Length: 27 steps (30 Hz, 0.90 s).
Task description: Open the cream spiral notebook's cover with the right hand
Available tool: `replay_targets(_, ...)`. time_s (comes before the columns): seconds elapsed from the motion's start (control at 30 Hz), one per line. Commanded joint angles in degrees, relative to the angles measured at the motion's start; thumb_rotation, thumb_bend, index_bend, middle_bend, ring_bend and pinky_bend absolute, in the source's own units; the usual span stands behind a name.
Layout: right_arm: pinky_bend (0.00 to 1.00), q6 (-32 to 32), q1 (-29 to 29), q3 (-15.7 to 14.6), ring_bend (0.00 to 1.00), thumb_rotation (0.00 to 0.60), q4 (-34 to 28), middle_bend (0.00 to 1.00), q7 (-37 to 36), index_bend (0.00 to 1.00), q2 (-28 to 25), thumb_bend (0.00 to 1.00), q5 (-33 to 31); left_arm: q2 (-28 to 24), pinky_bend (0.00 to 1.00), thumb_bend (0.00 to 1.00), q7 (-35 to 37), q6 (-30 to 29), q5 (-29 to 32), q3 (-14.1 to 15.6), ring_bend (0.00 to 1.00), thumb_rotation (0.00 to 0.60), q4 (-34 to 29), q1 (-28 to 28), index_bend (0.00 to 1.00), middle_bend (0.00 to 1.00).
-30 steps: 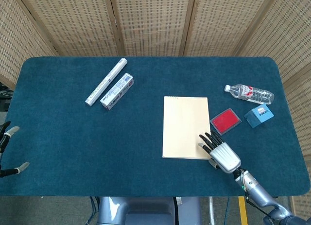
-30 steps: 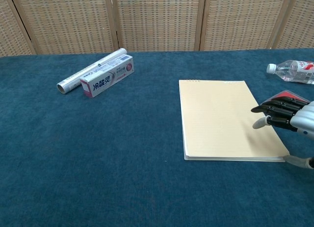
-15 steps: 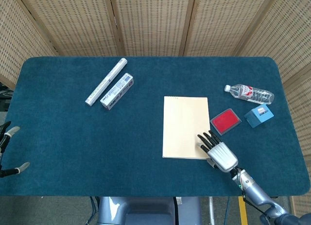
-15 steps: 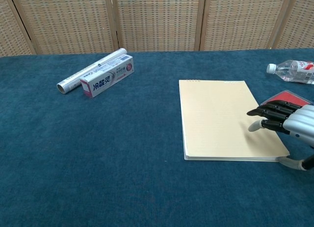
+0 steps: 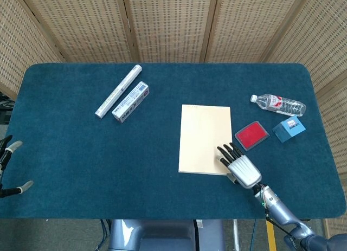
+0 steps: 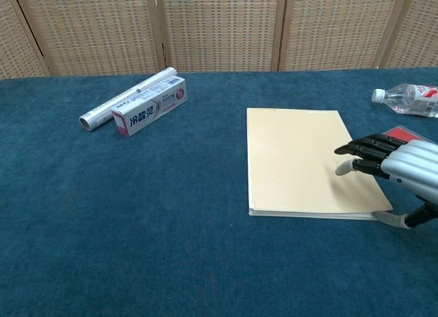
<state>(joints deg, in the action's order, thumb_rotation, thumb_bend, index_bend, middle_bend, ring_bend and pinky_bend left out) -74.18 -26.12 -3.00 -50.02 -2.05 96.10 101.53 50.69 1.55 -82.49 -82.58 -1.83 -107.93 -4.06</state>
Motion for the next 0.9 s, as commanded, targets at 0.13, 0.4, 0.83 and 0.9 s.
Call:
replay_targets(0.13,0.07,-0.7,-1.5,1.8,0.04,0.600,1.0,0.09,1.7,0.20,1.6,0.41,-0.8,-0.1,0.00,0.00,0.1,0.2,0.0,0.0,0.00,0.600,-0.1,-0.1,0.00,0.00)
replay_targets(0.4,0.07,-3.9,-3.3,3.6,0.04,0.600,8.5,0.09,2.5,0.20,5.8,0.41,-1.0,-0.1,0.00,0.00,0.3,0.4,0.2,-0.1,0.00,0.600,0.1,-0.2,0.00,0.00)
replay_targets(0.83,0.14,4.3,-7.9,3.9,0.20,0.600,8.7,0.24,3.2,0.30,6.3,0.41,-3.5,-0.2,0.00,0.00,0.2,1.3,1.3,-0.3,0.00,0.600,-0.1,-0.7,0.00,0.00)
replay_targets(0.9,0.19,4.3,-8.2,4.1,0.27,0.600,9.0,0.32,2.5,0.35,6.7,0.43,-3.9,-0.2,0.00,0.00,0.3,1.4,1.4,-0.4,0.00,0.600,0.0,-0.7,0.00,0.00)
